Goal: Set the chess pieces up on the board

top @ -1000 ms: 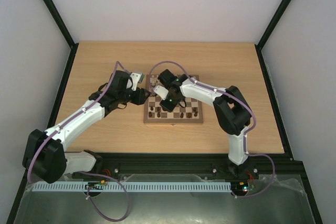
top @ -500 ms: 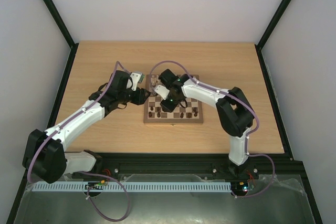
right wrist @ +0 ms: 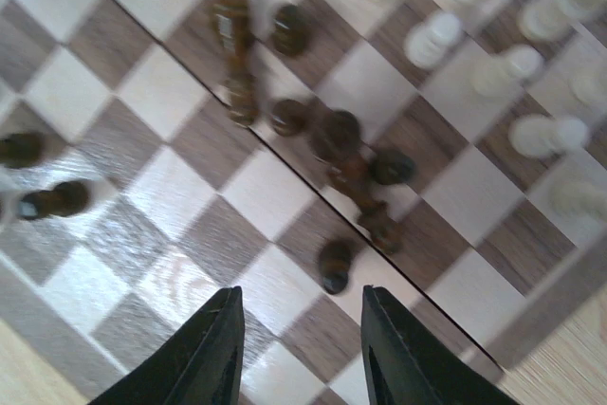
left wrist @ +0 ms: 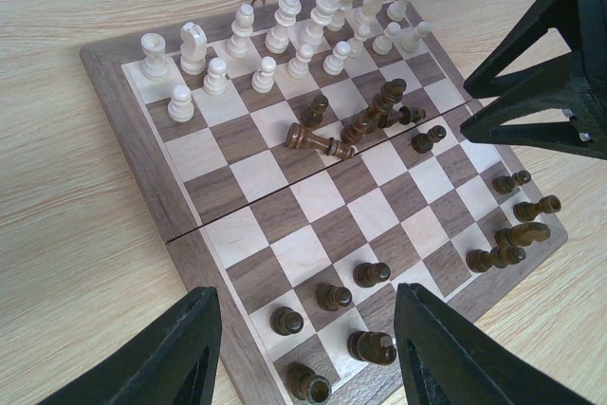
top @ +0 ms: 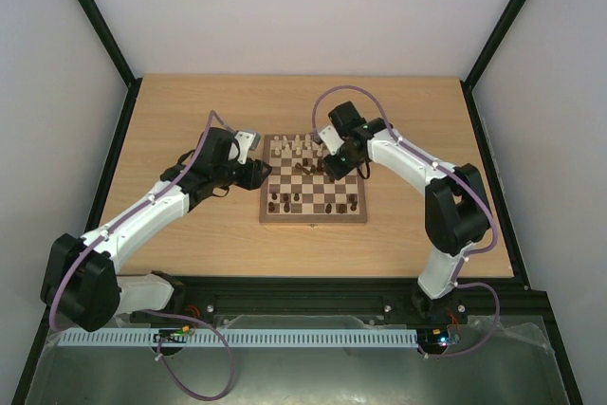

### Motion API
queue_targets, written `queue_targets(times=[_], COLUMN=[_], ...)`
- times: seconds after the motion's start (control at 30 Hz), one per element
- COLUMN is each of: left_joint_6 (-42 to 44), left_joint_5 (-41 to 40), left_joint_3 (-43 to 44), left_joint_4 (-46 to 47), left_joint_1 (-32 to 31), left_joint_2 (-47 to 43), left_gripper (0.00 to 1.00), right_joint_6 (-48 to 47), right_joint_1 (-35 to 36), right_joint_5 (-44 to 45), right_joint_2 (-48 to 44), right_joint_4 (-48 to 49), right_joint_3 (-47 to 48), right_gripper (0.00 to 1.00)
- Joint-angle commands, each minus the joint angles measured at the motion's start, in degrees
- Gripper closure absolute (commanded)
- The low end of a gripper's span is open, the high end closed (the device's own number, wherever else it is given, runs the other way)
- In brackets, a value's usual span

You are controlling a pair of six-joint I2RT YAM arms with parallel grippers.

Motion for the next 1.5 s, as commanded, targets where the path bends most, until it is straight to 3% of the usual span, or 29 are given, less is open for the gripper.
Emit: queue_targets(times=[0.0, 0.33, 0.8, 1.03, 1.47], left_joint_6=[0.19, 0.19, 0.29, 0.28, 0.25], left_joint_5=[0.33, 0.45, 0.35, 0.3, 0.33], left_joint_3=[0.04, -0.01, -0.01, -0.01, -0.01], left_joint_4=[0.76, 0.76, 0.66, 0.67, 0.65], left_joint_1=[-0.06, -0.08, -0.09, -0.06, -0.09], left_joint_2=[-0.75, -0.75, -0.77, -0.77, -0.61], left_gripper=[0.49, 0.49, 0.49, 0.49, 0.49], right_joint_6=[0.93, 1.7, 1.24, -0.72, -2.26], right_joint_1=[0.18, 0.19, 0.27, 2.21, 8.18], right_joint_5=[4.59, 4.93, 0.37, -4.17, -3.33], right_joint_2=[0.95, 5.5, 6.93, 3.92, 3.47], right_joint_4=[-1.3, -1.42, -2.19, -3.5, -4.26], right_joint_3=[-1.07, -0.42, -0.04, -1.56, -2.69], right_gripper=[0.62, 0.65, 0.91, 0.92, 0.92])
